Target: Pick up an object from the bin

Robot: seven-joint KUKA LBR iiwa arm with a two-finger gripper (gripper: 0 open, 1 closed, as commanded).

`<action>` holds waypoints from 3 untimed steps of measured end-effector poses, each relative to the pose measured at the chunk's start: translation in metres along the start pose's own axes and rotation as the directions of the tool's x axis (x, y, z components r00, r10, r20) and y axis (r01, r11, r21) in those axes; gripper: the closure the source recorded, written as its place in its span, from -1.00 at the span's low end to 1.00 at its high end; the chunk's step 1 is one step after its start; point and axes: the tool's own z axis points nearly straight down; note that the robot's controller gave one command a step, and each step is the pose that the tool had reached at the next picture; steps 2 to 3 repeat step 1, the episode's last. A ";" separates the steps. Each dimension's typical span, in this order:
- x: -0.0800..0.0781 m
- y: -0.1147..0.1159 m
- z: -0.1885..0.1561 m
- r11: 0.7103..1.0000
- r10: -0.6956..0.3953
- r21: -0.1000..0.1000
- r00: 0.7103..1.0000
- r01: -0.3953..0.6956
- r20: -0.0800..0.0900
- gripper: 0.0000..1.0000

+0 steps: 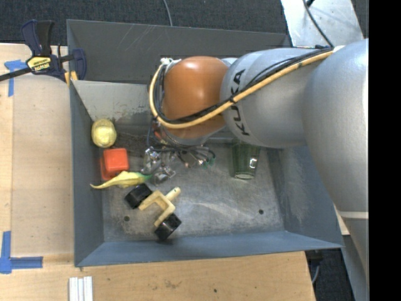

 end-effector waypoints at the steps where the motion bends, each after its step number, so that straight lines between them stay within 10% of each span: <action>1: -0.001 -0.001 -0.021 1.000 0.000 0.002 1.000 0.000 0.003 1.00; 3: -0.001 -0.001 -0.021 1.000 0.000 0.002 1.000 0.000 0.003 1.00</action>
Offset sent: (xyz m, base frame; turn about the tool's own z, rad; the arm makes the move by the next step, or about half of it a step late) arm 0.0000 -0.0001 0.0033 0.0000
